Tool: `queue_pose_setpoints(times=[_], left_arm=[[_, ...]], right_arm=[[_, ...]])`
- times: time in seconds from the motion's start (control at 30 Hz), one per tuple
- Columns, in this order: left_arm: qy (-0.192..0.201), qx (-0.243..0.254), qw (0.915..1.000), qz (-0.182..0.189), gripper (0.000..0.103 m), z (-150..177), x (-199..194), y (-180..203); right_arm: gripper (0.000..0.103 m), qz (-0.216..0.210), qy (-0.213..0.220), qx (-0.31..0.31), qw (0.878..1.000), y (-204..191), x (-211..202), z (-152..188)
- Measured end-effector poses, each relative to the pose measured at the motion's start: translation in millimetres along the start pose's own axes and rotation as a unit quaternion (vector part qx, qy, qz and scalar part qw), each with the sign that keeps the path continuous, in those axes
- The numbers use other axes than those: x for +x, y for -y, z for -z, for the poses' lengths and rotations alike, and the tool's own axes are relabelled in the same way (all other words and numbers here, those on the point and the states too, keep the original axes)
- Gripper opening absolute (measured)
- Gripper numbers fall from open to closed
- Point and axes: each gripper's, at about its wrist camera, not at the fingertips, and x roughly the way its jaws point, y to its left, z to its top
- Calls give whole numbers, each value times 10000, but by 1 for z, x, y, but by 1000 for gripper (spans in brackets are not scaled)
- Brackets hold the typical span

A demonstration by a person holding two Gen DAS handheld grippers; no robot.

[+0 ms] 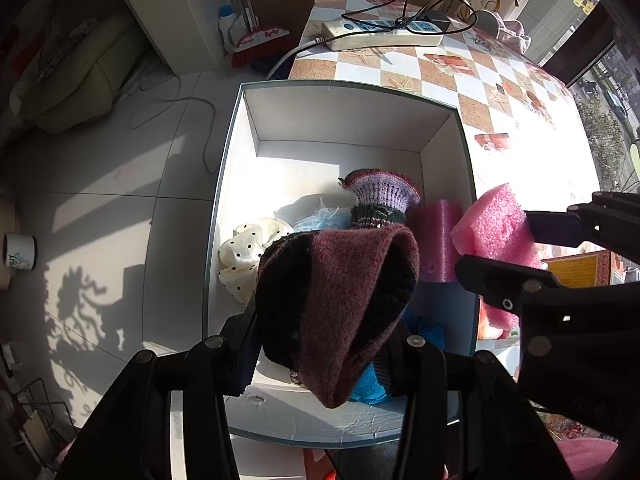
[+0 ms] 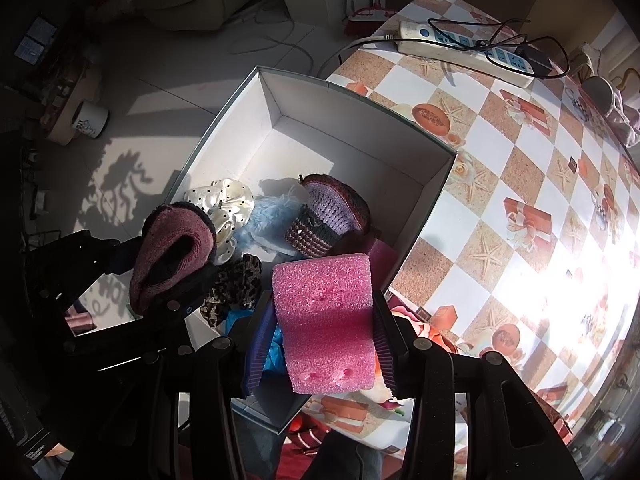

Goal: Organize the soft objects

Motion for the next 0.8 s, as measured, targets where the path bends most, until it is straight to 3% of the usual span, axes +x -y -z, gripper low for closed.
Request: queue_pose_setpoints(times=[0.03, 0.07, 0.17, 0.23, 0.3, 0.37, 0.5, 0.8], left_arm=[[-10, -6, 10000, -30, 69, -1, 0, 0], [3, 28, 9999, -112, 79, -1, 0, 0], [-11, 98, 9994, -334, 83, -2, 0, 3], [103, 46, 9995, -286, 83, -3, -3, 1], [257, 25, 9991, -347, 83, -3, -9, 1], [360, -9, 9984, -437, 83, -5, -15, 1], [337, -70, 9991, -263, 83, -7, -17, -1], [254, -57, 9991, -330, 83, -4, -14, 2]], right_arm=[[71, -15, -12, 49, 10000, 2, 0, -1], [87, -18, -3, 96, 10000, 3, -1, -2], [89, 13, 61, 134, 9999, 5, -5, -4], [89, 222, -27, 144, 9996, 5, -6, -5], [103, 268, -160, 196, 9993, 7, -5, -7], [102, 247, -72, 267, 9993, 10, -11, -6], [103, 312, 162, 197, 9992, 10, -23, -4], [103, 322, 198, 231, 9990, 9, -27, 0]])
